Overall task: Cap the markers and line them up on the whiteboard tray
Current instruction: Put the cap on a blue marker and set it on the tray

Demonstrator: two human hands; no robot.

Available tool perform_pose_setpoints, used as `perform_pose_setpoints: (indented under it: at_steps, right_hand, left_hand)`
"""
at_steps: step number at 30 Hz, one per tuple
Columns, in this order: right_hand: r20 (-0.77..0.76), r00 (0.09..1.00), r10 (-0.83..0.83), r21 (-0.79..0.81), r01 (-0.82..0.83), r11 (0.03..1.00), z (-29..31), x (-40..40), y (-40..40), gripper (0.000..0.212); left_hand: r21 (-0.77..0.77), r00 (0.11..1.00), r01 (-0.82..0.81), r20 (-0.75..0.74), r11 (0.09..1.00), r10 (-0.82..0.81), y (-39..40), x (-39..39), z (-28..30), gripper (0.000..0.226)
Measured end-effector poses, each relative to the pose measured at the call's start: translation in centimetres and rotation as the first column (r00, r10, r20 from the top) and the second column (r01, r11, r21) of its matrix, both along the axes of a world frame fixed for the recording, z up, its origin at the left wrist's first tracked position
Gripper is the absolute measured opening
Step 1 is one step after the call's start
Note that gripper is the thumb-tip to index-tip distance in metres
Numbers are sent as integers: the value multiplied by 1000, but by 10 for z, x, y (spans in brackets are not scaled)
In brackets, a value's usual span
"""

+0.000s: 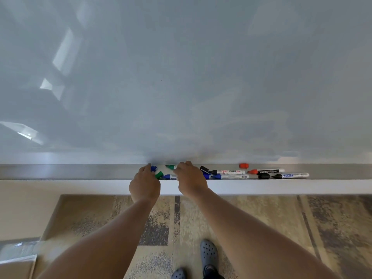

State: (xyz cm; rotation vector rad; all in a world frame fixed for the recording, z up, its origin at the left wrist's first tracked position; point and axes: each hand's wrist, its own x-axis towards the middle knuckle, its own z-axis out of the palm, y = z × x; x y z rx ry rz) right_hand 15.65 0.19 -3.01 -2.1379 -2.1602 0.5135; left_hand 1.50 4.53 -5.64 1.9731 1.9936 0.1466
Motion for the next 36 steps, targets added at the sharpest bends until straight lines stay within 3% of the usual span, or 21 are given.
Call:
perform_pose_setpoints:
  at_steps: [4,15,30,36]
  right_hand:
    - [46,999,14,-39,-12,999,-7,3,0,37]
    - [54,998,-43,-34,45,998,-10,0,-1,34]
    - [-11,995,-98,73,99,992,12,-4,-13,44]
    - [27,989,-147,98,144,985,33,-3,-27,44]
  left_hand:
    - [12,991,90,-97,996,-89,3,-2,-5,34]
    - [21,993,89,-82,996,-87,9,-6,-4,28]
    - [19,982,24,185,1000,-27,-1,-19,14,25]
    - [64,922,96,372,993,-113,-14,-24,32,24]
